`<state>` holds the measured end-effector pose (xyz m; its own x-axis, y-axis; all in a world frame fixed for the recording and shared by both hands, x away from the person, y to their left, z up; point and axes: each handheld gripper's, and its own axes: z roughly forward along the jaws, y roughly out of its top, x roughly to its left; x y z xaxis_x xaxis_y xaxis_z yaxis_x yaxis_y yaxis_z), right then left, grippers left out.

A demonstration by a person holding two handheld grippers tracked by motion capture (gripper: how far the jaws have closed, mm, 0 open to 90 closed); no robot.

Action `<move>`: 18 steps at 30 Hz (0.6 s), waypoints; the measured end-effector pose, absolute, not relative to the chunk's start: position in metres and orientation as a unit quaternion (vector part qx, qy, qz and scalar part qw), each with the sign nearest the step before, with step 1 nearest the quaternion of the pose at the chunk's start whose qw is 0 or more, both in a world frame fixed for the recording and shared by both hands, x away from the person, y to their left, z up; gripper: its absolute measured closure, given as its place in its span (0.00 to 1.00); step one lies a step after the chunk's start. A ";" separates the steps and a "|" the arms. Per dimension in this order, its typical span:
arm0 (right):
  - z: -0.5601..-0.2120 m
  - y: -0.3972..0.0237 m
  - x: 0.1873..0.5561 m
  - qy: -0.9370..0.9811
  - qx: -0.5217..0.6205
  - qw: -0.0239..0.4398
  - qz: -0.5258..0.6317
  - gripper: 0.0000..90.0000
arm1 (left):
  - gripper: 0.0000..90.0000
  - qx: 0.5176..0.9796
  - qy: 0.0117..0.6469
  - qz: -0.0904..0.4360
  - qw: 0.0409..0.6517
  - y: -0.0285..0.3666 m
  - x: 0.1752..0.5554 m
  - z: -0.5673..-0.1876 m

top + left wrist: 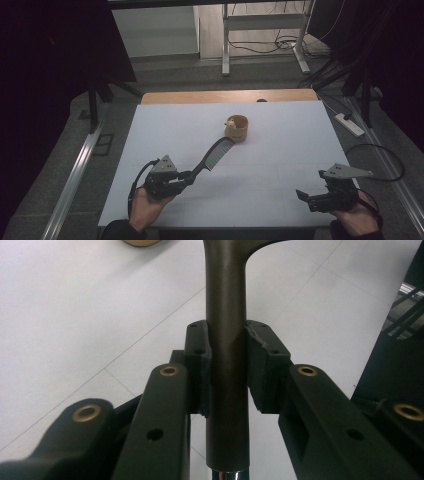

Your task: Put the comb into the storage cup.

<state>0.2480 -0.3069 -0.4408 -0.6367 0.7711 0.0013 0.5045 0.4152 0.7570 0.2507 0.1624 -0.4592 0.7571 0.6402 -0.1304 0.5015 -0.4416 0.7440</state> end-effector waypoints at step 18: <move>-0.427 -0.292 0.271 0.813 0.390 0.139 0.409 0.00 | 0.80 0.863 0.306 0.085 0.394 0.147 0.257 -0.460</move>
<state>0.2706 -0.2925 -0.4271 -0.6566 0.7485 0.0929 0.5208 0.3608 0.7737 0.2569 0.1465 -0.4604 0.7988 0.5943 -0.0936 0.4602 -0.5033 0.7314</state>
